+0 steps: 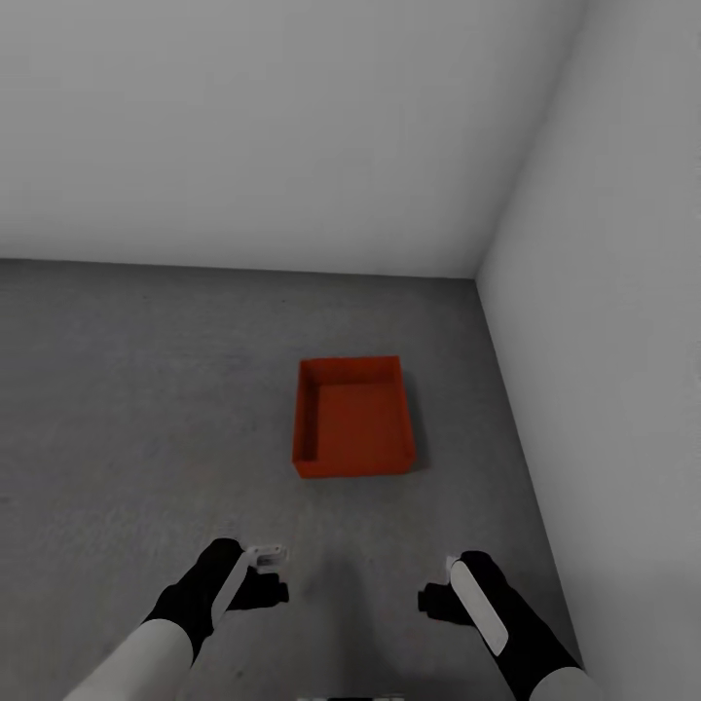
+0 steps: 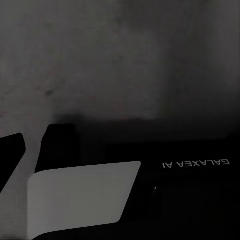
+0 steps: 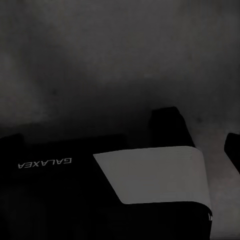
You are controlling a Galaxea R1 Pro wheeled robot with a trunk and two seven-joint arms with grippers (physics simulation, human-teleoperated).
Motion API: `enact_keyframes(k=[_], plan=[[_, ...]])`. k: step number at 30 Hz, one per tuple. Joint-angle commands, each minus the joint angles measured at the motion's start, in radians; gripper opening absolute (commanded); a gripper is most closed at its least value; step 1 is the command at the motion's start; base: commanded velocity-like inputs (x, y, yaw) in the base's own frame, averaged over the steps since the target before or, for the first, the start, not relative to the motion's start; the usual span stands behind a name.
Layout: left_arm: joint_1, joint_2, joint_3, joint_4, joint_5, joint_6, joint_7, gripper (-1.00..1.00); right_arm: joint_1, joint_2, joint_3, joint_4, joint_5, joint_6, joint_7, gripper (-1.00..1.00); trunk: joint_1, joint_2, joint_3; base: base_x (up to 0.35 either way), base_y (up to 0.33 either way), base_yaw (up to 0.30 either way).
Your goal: Move the two storage containers from the living room to the garage. In the garage, place one container on the floor and stack the other container on top of it (either order is fine).
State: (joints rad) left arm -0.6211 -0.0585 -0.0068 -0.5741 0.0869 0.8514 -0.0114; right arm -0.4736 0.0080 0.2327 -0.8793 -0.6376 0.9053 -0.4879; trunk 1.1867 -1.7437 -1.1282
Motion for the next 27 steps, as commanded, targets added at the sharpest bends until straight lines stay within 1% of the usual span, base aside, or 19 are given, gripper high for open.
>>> enact_keyframes(k=[1,27], plan=[[0.000,0.000,-0.001,-0.001,0.008,0.005,0.004,1.00,0.000,0.000,0.002,0.000,-0.010,0.001,-0.011,1.00,-0.001,0.000,-0.001,-0.337,0.000,0.000],[0.000,0.002,-0.001,-0.001,0.008,0.005,0.004,1.00,0.000,0.000,0.002,0.002,-0.010,0.001,-0.010,1.00,-0.001,0.000,-0.001,-0.338,0.000,0.000]])
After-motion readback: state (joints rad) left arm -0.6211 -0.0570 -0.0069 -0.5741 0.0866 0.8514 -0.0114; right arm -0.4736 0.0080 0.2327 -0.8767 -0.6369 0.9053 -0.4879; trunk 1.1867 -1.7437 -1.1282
